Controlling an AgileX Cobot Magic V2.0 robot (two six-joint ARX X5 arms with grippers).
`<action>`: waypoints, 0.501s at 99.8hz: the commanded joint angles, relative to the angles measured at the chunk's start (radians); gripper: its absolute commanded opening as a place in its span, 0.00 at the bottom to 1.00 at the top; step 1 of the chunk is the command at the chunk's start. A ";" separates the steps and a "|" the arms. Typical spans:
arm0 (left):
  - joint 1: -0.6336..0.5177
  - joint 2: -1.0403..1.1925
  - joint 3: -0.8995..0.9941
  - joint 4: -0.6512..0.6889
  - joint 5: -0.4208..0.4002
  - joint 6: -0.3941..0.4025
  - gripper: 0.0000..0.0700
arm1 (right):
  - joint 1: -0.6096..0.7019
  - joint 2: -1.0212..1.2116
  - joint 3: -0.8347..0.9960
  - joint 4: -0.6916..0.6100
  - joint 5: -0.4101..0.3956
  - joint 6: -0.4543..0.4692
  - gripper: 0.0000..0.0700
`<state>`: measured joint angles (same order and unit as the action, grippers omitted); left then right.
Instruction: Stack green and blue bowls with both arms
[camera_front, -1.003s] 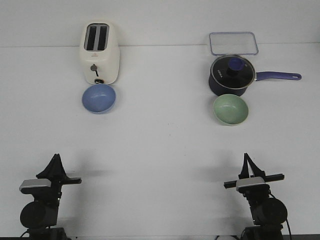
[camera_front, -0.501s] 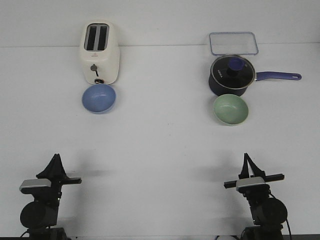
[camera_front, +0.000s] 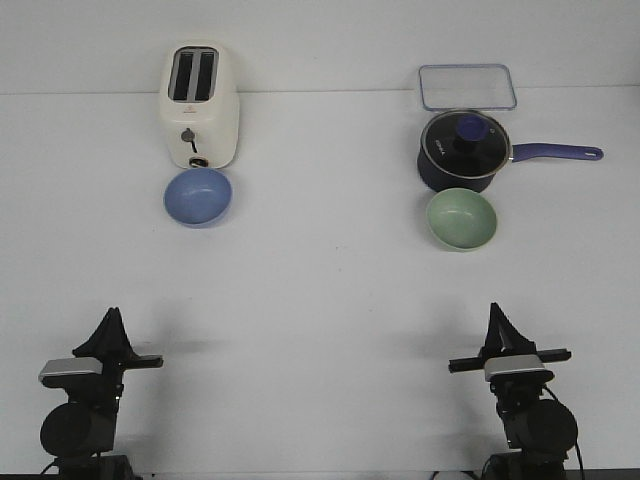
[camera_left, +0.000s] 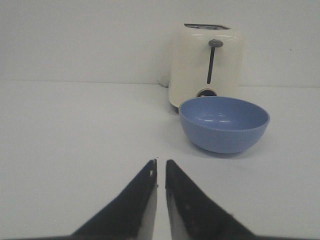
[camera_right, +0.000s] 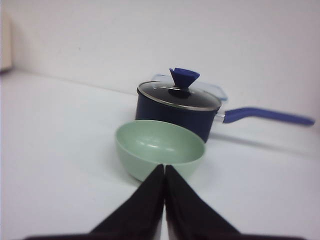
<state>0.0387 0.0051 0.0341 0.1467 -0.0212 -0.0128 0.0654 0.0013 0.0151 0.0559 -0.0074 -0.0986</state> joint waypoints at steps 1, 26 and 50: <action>0.000 -0.001 -0.020 0.012 0.003 0.004 0.02 | 0.001 0.000 -0.002 0.010 0.002 0.206 0.00; 0.000 -0.001 -0.020 0.012 0.002 0.004 0.02 | 0.000 0.014 0.043 -0.036 0.011 0.368 0.00; 0.000 -0.001 -0.020 0.012 0.002 0.004 0.02 | -0.014 0.249 0.261 -0.148 0.068 0.425 0.00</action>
<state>0.0387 0.0051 0.0341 0.1467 -0.0212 -0.0128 0.0582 0.1738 0.2081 -0.0803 0.0566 0.2951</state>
